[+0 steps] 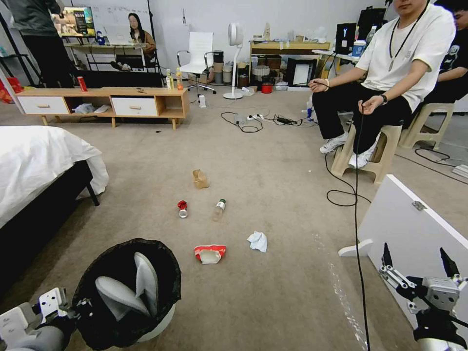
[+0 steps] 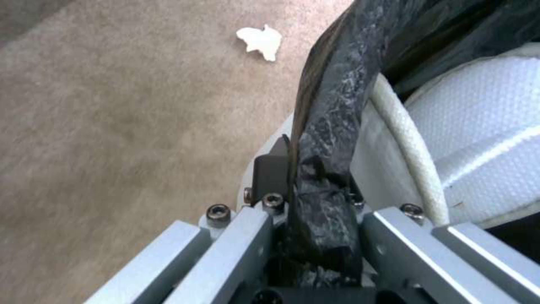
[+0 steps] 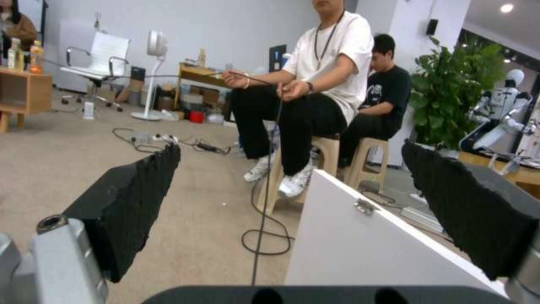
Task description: Pick up the trash bin and place the garbage on the floor into it.
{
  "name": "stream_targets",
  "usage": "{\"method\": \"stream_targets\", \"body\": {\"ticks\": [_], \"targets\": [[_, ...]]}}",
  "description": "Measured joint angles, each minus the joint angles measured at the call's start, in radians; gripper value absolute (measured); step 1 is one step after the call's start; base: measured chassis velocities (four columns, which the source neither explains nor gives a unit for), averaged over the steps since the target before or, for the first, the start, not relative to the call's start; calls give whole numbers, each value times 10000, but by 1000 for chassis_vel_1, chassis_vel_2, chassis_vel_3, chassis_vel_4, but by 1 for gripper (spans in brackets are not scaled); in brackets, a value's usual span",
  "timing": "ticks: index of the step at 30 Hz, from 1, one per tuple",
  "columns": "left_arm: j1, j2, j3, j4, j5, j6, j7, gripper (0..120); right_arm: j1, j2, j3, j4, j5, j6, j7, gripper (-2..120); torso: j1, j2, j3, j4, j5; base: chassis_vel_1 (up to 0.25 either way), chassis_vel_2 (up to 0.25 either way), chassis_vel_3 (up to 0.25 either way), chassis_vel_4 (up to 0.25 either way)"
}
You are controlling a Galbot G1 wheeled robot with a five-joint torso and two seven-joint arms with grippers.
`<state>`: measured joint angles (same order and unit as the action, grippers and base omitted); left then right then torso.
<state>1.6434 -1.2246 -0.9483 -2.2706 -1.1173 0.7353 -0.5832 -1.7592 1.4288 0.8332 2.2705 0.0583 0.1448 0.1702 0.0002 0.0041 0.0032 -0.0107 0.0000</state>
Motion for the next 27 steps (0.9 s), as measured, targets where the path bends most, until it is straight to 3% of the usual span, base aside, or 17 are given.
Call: {"method": "stream_targets", "body": {"ticks": [27], "targets": [[-83, -84, -43, 134, 70, 1, 24, 2, 134, -82, -30, -162, 49, 0, 20, 100, 0, -1, 0, -1, 0, -147, 145, 144, -146]]}}
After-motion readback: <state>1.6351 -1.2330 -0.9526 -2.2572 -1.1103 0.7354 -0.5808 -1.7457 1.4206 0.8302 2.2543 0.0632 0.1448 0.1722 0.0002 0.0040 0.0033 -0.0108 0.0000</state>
